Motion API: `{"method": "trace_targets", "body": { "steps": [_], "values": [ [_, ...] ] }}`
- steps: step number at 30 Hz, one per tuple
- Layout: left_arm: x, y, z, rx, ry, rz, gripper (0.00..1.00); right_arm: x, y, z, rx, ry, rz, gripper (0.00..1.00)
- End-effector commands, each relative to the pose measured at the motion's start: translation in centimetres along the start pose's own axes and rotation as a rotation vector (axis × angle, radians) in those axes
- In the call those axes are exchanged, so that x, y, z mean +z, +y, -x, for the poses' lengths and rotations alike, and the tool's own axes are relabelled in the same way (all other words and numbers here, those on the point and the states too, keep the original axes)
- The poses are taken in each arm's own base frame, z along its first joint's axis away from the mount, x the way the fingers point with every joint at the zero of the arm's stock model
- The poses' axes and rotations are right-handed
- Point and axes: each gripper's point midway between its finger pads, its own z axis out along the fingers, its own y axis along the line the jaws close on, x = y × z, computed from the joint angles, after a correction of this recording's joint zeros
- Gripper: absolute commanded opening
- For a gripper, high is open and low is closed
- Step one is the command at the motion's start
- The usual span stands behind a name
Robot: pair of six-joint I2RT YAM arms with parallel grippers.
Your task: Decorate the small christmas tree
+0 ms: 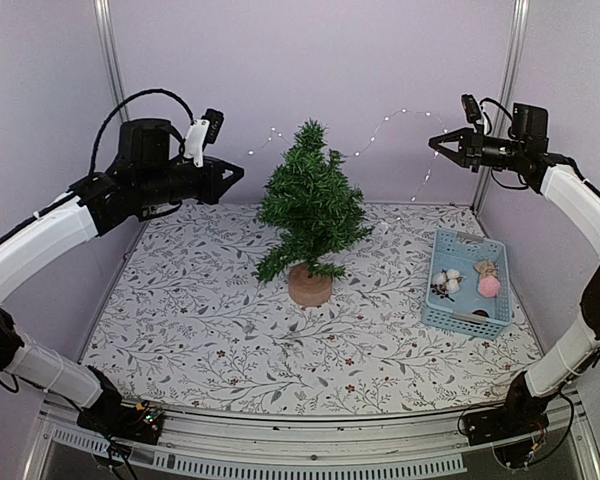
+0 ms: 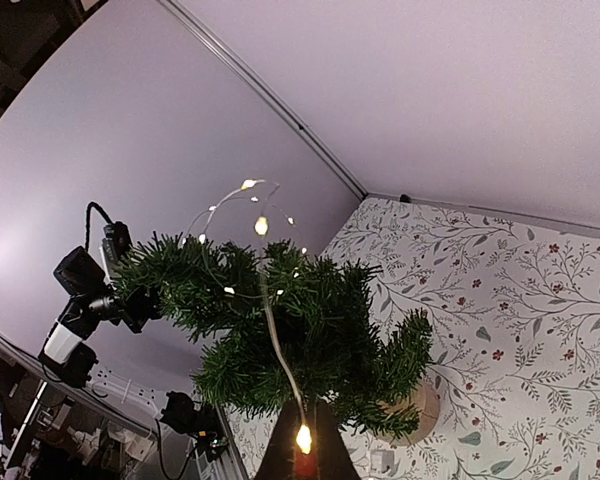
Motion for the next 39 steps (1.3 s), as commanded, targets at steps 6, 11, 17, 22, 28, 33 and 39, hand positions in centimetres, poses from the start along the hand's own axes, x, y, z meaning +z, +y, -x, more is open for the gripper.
{"method": "trace_targets", "body": {
  "steps": [6, 11, 17, 22, 28, 33, 39],
  "values": [
    [0.7, -7.8, -6.9, 0.061, 0.218, -0.190, 0.00, 0.1, 3.0, -1.2, -0.047, 0.043, 0.010, 0.00],
    [2.8, -10.4, -9.2, 0.002, 0.271, -0.257, 0.00, 0.3, 3.6, -1.9, -0.058, 0.062, 0.013, 0.00],
    [3.3, -11.9, -9.0, -0.098, 0.215, -0.319, 0.00, 0.5, 4.0, -2.2, -0.068, 0.073, 0.020, 0.00],
    [4.0, -12.4, -11.2, -0.109, 0.266, -0.320, 0.00, 0.6, 4.8, -2.2, -0.085, 0.077, 0.039, 0.00],
    [5.4, -13.4, -12.7, -0.056, 0.302, -0.319, 0.00, 0.7, 5.3, -2.1, -0.094, 0.080, 0.047, 0.00],
    [6.1, -13.5, -13.0, -0.048, 0.308, -0.309, 0.00, 0.9, 5.5, -2.5, -0.087, 0.091, 0.052, 0.00],
    [4.3, -12.6, -11.2, -0.036, 0.229, -0.280, 0.00, 0.9, 6.1, -2.6, -0.090, 0.099, 0.058, 0.00]
  ]
}}
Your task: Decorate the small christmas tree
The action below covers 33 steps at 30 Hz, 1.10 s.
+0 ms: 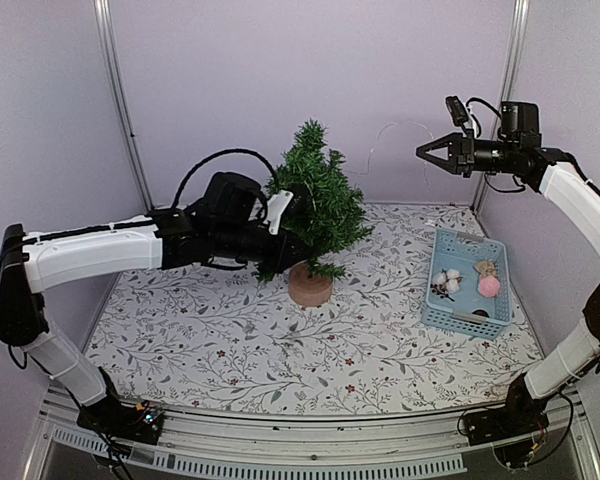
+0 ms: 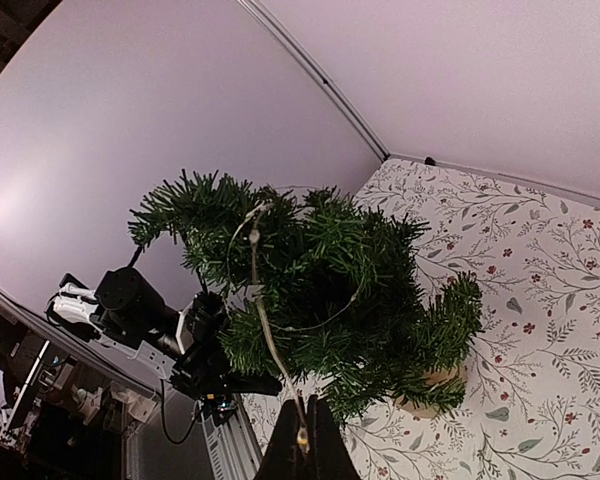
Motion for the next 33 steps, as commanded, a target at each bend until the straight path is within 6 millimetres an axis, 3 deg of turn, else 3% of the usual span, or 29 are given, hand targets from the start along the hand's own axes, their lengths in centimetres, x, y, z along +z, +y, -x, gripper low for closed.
{"method": "trace_targets", "body": {
  "steps": [1, 4, 8, 12, 17, 22, 24, 28, 33],
  "values": [
    [-3.1, -0.8, 2.7, 0.050, -0.128, 0.017, 0.00, -0.8, 2.7, 0.8, -0.057, -0.011, 0.020, 0.00],
    [-4.3, -0.9, 3.4, 0.083, -0.161, 0.027, 0.03, -1.0, 2.9, 0.5, -0.061, -0.005, 0.016, 0.00],
    [-5.8, -1.7, 4.2, 0.117, -0.199, 0.001, 0.40, -1.0, 3.0, 0.2, -0.060, 0.003, 0.014, 0.00],
    [-7.1, -2.1, 4.2, 0.143, -0.209, -0.008, 0.56, -1.0, 3.1, 0.2, -0.067, 0.004, 0.009, 0.00],
    [-8.9, -1.3, 4.2, 0.161, -0.212, 0.043, 0.57, -1.1, 3.1, 0.2, -0.070, 0.006, 0.003, 0.00],
    [-10.5, -0.6, 6.7, 0.192, -0.297, 0.100, 0.49, -1.2, 3.5, 0.1, -0.079, 0.009, 0.011, 0.00],
    [-9.9, -0.8, 7.3, 0.205, -0.298, 0.092, 0.47, -1.3, 4.1, 0.2, -0.090, 0.009, 0.024, 0.00],
    [-9.0, -2.3, 7.6, 0.260, -0.309, 0.030, 0.54, -1.6, 5.6, 0.7, -0.122, 0.004, 0.051, 0.00],
    [-8.7, -3.6, 8.2, 0.309, -0.366, 0.004, 0.55, -2.3, 7.4, 2.3, -0.172, -0.040, 0.061, 0.00]
  ]
}}
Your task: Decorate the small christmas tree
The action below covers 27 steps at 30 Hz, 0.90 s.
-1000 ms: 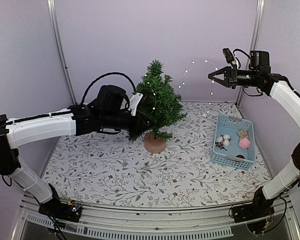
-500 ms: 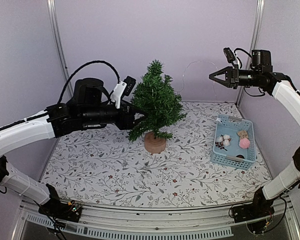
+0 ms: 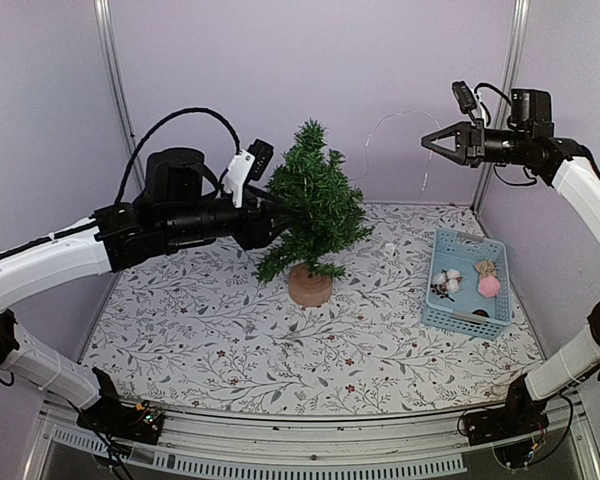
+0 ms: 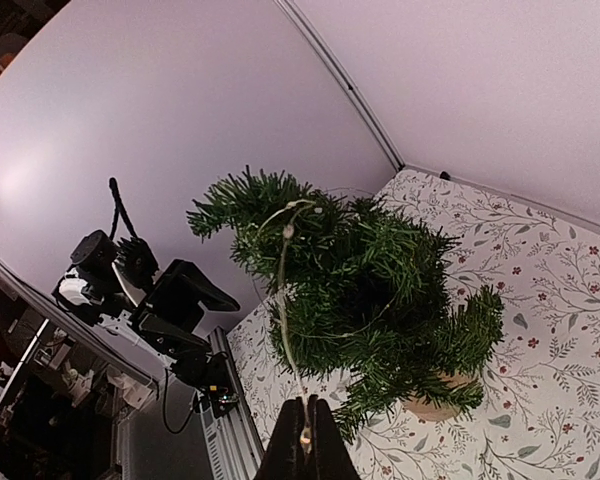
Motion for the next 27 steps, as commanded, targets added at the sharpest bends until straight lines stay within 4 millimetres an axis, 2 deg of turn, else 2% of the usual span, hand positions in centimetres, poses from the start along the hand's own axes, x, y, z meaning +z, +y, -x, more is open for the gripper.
{"method": "trace_targets", "body": {
  "steps": [1, 5, 9, 12, 16, 20, 24, 27],
  "values": [
    [0.4, -1.6, 1.9, 0.072, -0.087, -0.045, 0.55, -1.3, 4.2, 2.6, -0.111, -0.059, 0.051, 0.00],
    [0.9, -2.8, 2.0, 0.132, -0.087, -0.059, 0.56, -1.2, 4.6, 2.9, -0.092, -0.056, 0.068, 0.00],
    [1.4, -4.4, 1.8, 0.212, -0.090, -0.069, 0.59, -0.7, 4.4, 1.0, -0.054, -0.026, 0.077, 0.00],
    [1.6, -6.1, 2.1, 0.260, -0.126, -0.087, 0.61, 0.3, 5.2, -0.7, -0.027, 0.001, 0.106, 0.00],
    [2.5, -8.6, 1.0, 0.287, -0.138, -0.130, 0.65, 1.7, 7.1, -2.2, -0.011, 0.017, 0.145, 0.00],
    [3.8, -11.7, -0.9, 0.302, -0.141, -0.182, 0.68, 2.1, 7.9, -3.0, 0.027, 0.001, 0.158, 0.00],
    [4.9, -13.4, -2.3, 0.286, -0.170, -0.177, 0.69, 1.9, 8.0, -3.5, 0.081, -0.039, 0.161, 0.00],
    [5.8, -14.0, -2.7, 0.271, -0.201, -0.148, 0.70, 1.8, 8.2, -4.1, 0.143, -0.056, 0.164, 0.00]
  ]
}}
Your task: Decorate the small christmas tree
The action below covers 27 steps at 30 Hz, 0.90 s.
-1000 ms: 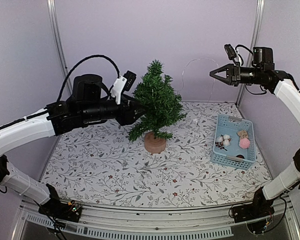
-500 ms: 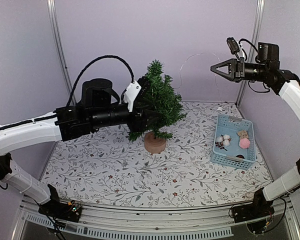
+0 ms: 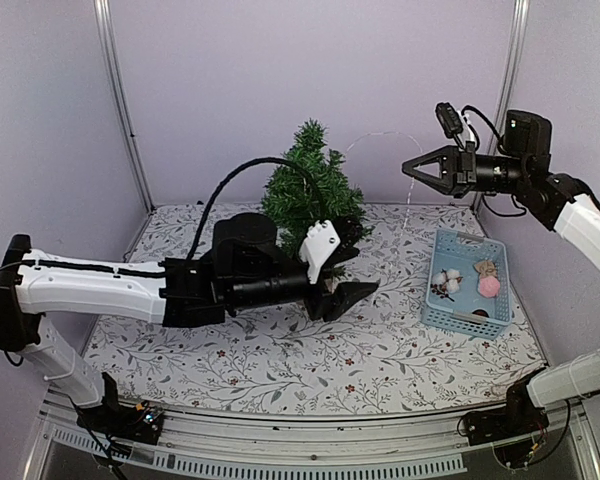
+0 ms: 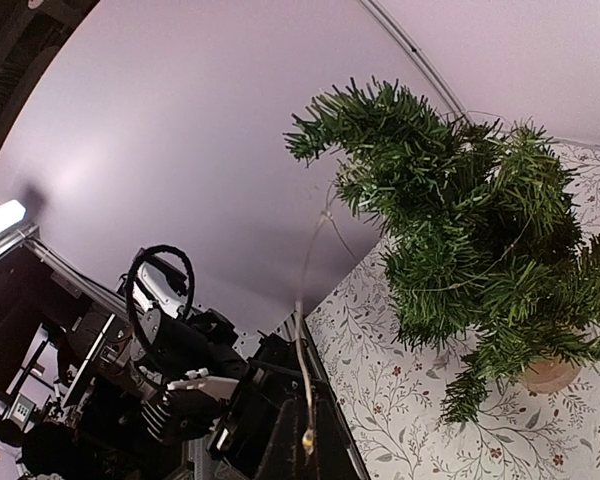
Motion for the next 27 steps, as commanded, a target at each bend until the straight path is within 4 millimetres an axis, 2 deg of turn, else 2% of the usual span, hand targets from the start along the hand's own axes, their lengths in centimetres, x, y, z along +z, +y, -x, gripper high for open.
{"method": "trace_targets", "body": {
  "steps": [1, 11, 20, 21, 23, 27],
  "values": [
    [1.3, -0.2, 0.9, -0.013, -0.098, 0.079, 0.70, -0.5, 1.3, 0.5, 0.049, -0.084, 0.015, 0.00],
    [5.2, -1.0, -0.4, -0.036, -0.121, 0.089, 0.63, -1.2, 1.5, -0.4, 0.094, -0.118, -0.019, 0.00],
    [7.0, 0.6, -1.5, -0.068, -0.110, 0.191, 0.52, -1.1, 2.7, -0.8, 0.082, -0.107, 0.030, 0.00],
    [7.3, 0.4, -1.4, -0.065, -0.117, 0.177, 0.50, -1.0, 3.0, -0.9, 0.081, -0.100, 0.040, 0.00],
    [7.8, -0.3, -1.0, -0.057, -0.131, 0.132, 0.38, -0.8, 3.2, -1.0, 0.078, -0.090, 0.054, 0.00],
    [8.2, -1.0, -0.6, -0.055, -0.152, 0.087, 0.05, -0.8, 3.6, -1.0, 0.064, -0.086, 0.069, 0.00]
  ]
}}
